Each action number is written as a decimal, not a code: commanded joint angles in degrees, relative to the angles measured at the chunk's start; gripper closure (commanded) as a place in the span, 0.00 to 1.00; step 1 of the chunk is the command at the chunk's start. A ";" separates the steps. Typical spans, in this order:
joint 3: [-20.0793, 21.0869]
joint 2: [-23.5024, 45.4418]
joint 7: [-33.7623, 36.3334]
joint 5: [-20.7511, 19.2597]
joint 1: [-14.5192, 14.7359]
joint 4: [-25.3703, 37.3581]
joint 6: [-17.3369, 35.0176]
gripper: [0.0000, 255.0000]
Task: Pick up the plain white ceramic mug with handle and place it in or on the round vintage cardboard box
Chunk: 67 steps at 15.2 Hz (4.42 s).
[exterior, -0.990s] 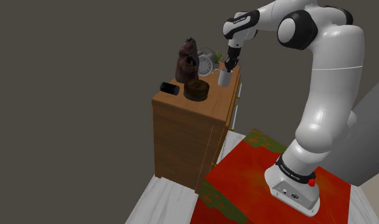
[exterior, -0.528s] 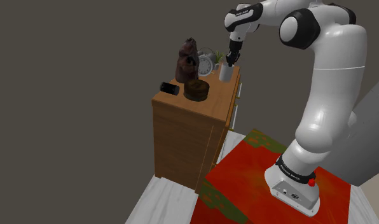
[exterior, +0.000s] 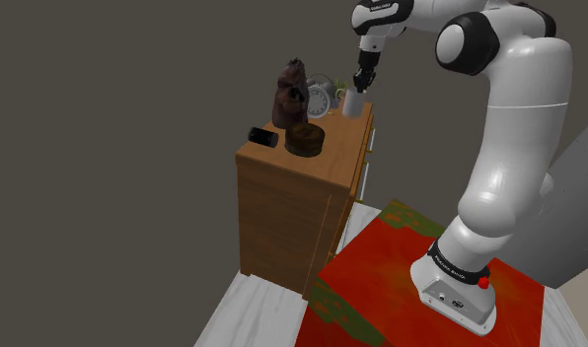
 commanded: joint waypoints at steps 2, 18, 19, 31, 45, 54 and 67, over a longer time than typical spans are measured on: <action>-0.05 0.02 0.07 -0.03 -0.16 2.44 -2.44 1.00; 4.10 -1.51 14.50 -1.09 9.77 7.31 -8.46 1.00; 4.48 -1.23 15.67 -1.07 10.51 8.06 -8.92 1.00; 6.36 0.02 21.39 -1.04 14.66 6.19 -5.68 1.00; 6.55 0.13 21.10 -0.89 15.18 -3.90 4.49 1.00; 6.55 0.15 21.10 -0.89 15.18 -3.88 4.48 0.00; 6.43 0.57 21.27 -0.91 14.69 4.04 -3.01 0.00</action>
